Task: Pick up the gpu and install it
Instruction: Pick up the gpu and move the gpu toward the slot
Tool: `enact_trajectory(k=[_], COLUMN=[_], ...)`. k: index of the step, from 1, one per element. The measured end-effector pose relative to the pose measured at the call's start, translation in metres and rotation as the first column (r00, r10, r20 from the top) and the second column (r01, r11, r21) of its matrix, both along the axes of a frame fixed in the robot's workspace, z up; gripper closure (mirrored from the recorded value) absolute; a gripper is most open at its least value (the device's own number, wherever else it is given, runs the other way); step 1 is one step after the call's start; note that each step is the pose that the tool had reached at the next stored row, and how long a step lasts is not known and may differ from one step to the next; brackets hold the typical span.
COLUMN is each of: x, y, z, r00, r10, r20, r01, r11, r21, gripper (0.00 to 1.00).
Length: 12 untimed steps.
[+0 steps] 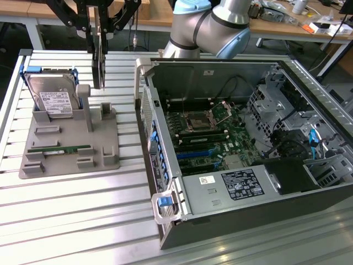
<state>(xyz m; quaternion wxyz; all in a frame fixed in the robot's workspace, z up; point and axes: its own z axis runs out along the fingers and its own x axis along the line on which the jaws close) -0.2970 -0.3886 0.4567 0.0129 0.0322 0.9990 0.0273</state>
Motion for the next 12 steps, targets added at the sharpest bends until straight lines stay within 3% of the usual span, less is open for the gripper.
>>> enact_trajectory(k=[7, 12], x=[0.006, 0.019], y=[0.0, 0.0], z=[0.0, -0.0001], r00=[1.0, 1.0], r10=[0.0, 0.0], r20=[0.0001, 0.0001], r01=[0.0, 0.0], r11=[1.0, 1.0], r21=[-0.0002, -0.0049], gripper=[0.74, 0.74])
